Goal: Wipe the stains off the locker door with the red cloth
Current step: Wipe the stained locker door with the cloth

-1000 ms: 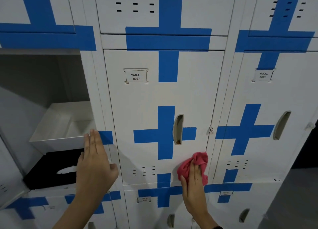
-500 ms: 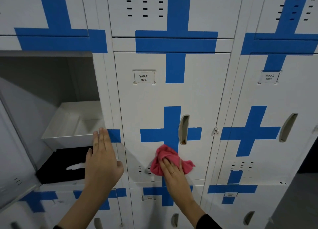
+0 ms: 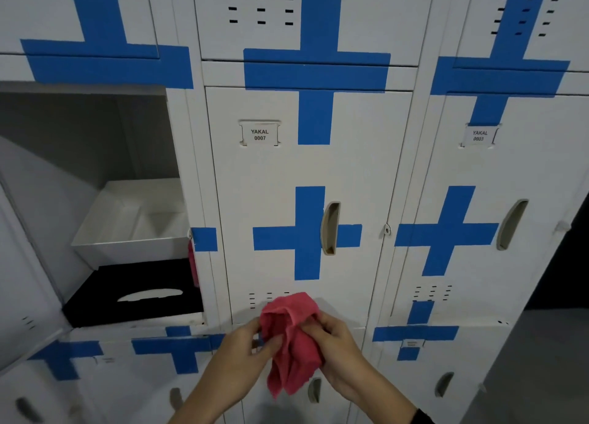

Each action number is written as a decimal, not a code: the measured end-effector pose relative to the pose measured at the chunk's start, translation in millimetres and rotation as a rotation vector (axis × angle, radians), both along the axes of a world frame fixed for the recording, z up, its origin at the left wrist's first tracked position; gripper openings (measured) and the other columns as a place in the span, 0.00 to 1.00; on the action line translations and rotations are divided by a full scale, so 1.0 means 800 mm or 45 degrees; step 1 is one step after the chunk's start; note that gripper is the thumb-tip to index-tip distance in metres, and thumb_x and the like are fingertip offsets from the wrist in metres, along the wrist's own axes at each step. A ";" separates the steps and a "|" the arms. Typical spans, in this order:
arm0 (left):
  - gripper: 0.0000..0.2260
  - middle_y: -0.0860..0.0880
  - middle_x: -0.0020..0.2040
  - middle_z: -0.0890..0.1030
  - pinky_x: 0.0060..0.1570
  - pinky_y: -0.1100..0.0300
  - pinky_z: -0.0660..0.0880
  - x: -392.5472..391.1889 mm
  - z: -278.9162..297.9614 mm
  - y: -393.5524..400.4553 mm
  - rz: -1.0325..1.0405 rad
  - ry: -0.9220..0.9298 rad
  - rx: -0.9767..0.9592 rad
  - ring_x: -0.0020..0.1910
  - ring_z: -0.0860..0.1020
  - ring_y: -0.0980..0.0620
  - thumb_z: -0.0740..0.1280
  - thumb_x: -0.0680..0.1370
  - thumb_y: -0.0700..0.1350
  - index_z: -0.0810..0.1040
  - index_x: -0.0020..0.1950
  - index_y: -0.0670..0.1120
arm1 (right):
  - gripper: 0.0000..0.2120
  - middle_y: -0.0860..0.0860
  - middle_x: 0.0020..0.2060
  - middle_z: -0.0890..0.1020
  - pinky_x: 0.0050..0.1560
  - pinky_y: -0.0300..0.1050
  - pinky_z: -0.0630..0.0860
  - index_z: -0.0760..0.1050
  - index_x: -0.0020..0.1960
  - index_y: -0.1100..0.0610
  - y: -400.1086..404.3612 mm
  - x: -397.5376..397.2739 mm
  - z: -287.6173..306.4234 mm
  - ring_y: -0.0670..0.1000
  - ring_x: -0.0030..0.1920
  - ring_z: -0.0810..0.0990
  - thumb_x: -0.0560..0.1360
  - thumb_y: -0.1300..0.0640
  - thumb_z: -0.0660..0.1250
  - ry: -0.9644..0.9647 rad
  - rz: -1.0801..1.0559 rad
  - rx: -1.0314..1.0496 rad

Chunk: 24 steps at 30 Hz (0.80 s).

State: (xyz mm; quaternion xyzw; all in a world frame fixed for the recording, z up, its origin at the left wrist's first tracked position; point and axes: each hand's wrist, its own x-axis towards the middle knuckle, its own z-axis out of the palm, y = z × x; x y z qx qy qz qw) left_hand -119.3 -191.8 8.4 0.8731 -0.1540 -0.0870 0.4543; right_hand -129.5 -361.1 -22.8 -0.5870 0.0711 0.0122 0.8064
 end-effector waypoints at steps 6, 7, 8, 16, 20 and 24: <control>0.05 0.62 0.43 0.85 0.40 0.72 0.75 -0.013 0.000 -0.021 0.069 0.077 -0.385 0.44 0.82 0.62 0.66 0.76 0.49 0.81 0.46 0.57 | 0.13 0.56 0.51 0.85 0.50 0.51 0.81 0.80 0.59 0.58 -0.026 -0.023 0.000 0.56 0.51 0.84 0.75 0.58 0.69 0.075 -0.015 -0.064; 0.06 0.61 0.43 0.85 0.38 0.74 0.75 -0.014 0.002 -0.023 0.075 0.097 -0.429 0.43 0.82 0.63 0.65 0.76 0.48 0.81 0.47 0.56 | 0.13 0.55 0.51 0.85 0.49 0.50 0.81 0.80 0.58 0.57 -0.031 -0.026 0.003 0.55 0.51 0.84 0.75 0.57 0.70 0.081 0.014 -0.113; 0.06 0.59 0.43 0.85 0.38 0.74 0.74 -0.015 0.003 -0.025 0.082 0.106 -0.457 0.44 0.82 0.63 0.64 0.77 0.48 0.81 0.47 0.55 | 0.12 0.53 0.50 0.85 0.48 0.50 0.82 0.80 0.57 0.56 -0.037 -0.028 0.004 0.53 0.50 0.85 0.74 0.55 0.70 0.082 0.048 -0.206; 0.16 0.52 0.31 0.68 0.37 0.61 0.64 -0.005 0.037 -0.025 0.121 -0.042 -0.394 0.34 0.68 0.55 0.57 0.80 0.50 0.67 0.33 0.49 | 0.10 0.46 0.42 0.80 0.44 0.31 0.73 0.84 0.38 0.50 -0.081 -0.026 -0.008 0.45 0.47 0.77 0.68 0.43 0.74 -0.034 -0.077 -1.089; 0.15 0.49 0.33 0.68 0.41 0.60 0.65 0.004 0.049 -0.027 0.039 -0.143 -0.338 0.35 0.69 0.55 0.57 0.80 0.51 0.69 0.36 0.45 | 0.15 0.43 0.52 0.74 0.52 0.34 0.71 0.84 0.40 0.47 -0.095 -0.018 0.001 0.43 0.57 0.73 0.63 0.37 0.72 -0.071 -0.038 -1.203; 0.15 0.51 0.33 0.69 0.41 0.60 0.65 0.008 0.063 -0.041 -0.022 -0.188 -0.334 0.35 0.69 0.55 0.57 0.80 0.52 0.68 0.36 0.47 | 0.21 0.41 0.53 0.81 0.49 0.33 0.76 0.82 0.56 0.53 -0.100 -0.021 0.017 0.39 0.51 0.80 0.65 0.49 0.79 -0.058 -0.162 -0.950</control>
